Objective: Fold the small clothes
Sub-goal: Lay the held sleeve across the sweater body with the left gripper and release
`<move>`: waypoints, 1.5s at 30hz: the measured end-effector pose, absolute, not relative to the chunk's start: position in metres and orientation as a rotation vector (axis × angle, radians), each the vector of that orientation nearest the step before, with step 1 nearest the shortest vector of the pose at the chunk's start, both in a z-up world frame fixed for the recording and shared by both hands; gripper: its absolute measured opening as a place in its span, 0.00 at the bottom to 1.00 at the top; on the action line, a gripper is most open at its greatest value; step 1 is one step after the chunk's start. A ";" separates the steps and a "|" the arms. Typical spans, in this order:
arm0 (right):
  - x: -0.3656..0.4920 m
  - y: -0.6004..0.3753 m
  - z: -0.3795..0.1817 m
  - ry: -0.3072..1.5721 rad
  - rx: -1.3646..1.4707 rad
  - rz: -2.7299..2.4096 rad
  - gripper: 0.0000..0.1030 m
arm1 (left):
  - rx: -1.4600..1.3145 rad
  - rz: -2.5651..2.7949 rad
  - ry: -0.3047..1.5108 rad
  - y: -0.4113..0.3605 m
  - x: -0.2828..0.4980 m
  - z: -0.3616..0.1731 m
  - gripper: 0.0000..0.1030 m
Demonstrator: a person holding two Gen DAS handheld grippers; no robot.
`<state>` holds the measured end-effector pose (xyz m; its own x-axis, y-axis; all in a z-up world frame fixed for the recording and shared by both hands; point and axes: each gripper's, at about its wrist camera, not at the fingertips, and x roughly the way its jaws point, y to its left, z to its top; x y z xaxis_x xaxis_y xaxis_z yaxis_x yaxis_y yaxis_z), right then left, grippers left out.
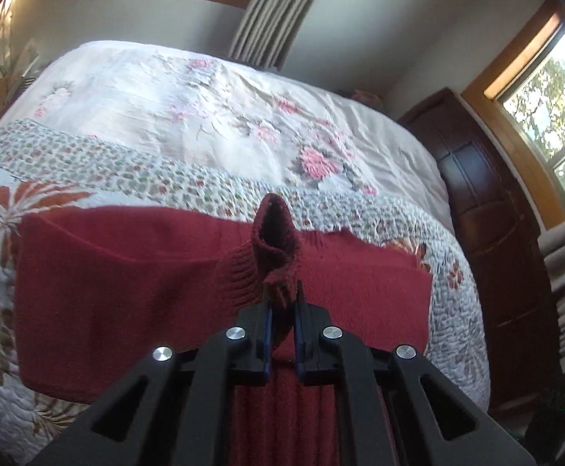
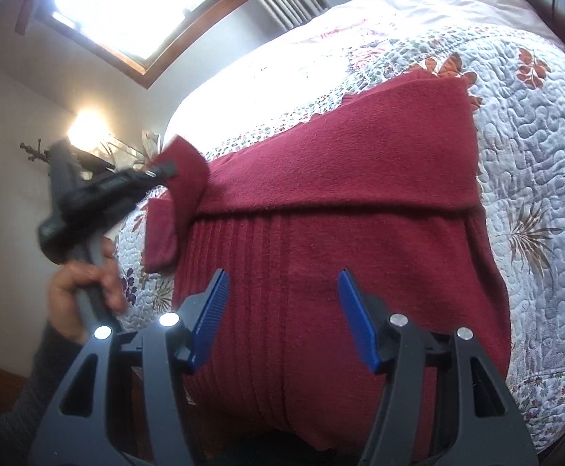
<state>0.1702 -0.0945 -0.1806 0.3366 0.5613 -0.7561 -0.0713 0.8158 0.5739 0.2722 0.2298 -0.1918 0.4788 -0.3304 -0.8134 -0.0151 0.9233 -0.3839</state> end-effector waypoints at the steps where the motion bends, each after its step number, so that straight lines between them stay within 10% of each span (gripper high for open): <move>1: 0.173 -0.097 -0.181 1.169 0.513 0.444 0.67 | -0.339 -0.203 1.080 0.219 0.274 -0.201 0.08; 6: 0.214 -0.108 -0.186 1.206 0.732 0.529 0.72 | -0.278 -0.236 1.141 0.191 0.274 -0.221 0.12; 11: 0.274 -0.086 -0.204 1.286 0.867 0.643 0.51 | -0.314 -0.279 1.079 0.200 0.248 -0.199 0.72; 30: 0.364 0.028 -0.273 1.581 0.792 0.712 0.42 | -0.754 -0.006 1.134 0.323 0.040 -0.221 0.74; 32: 0.364 0.032 -0.272 1.573 0.761 0.718 0.08 | -0.752 -0.009 1.128 0.323 0.041 -0.220 0.74; 45: 0.354 -0.063 -0.200 1.307 0.715 0.628 0.06 | -0.751 -0.045 1.104 0.329 0.069 -0.213 0.74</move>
<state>0.3540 -0.0634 -0.1998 0.1585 0.7619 -0.6279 -0.0139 0.6376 0.7702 0.0687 0.3288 -0.2132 0.4749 -0.3892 -0.7893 -0.3239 0.7566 -0.5679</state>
